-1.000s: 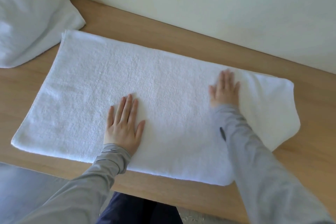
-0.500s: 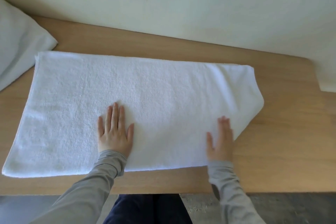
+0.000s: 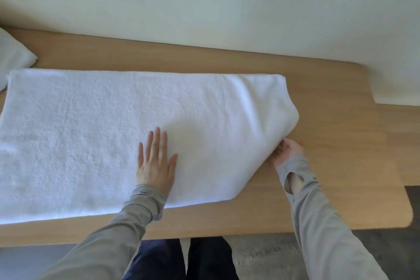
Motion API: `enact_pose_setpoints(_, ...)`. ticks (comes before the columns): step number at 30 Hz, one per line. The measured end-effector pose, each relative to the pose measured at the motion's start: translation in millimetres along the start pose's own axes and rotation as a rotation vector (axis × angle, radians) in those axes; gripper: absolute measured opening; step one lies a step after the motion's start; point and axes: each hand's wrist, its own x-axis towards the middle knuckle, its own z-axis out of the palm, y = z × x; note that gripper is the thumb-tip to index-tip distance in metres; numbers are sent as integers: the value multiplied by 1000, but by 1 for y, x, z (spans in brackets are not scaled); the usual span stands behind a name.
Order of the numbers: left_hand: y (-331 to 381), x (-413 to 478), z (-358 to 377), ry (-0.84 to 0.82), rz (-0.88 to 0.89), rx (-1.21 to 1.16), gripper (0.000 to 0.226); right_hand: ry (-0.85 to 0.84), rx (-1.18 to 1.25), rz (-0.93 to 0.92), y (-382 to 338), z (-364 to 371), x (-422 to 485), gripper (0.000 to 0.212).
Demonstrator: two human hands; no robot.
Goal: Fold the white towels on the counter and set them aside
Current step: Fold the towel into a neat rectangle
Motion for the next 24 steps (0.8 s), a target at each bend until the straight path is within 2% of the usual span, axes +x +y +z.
enact_pose_setpoints(2,25,-1,8,-5,5,-17,66,-96,62,61,-7,-3,3,20)
enact_pose_setpoints(6,56,-2,19,-1,3,-17,64,-419,8,40,-20,-2,11,51)
enact_pose_setpoints(8,64,-1,21,-1,-6,-14,64,-612,-101,13,-24,4,15,52)
enact_pose_setpoints(10,68,-1,23,5,-23,-21,65,-707,-273,-3,-29,11,17,45)
enact_pose_setpoints(14,73,-5,23,8,-52,-23,68,-691,-610,-86,-34,23,18,33)
enact_pose_setpoints(17,76,-9,24,3,-65,-13,70,-621,-732,-145,-41,29,11,34)
enact_pose_setpoints(20,79,-12,25,1,-72,2,71,-556,-874,-235,-60,20,1,22)
enact_pose_setpoints(23,80,-13,28,-8,-72,12,72,-362,-1171,-380,-75,-21,2,32)
enact_pose_setpoints(24,80,-14,29,-16,-71,12,72,-272,-1232,-420,-73,-41,4,29)
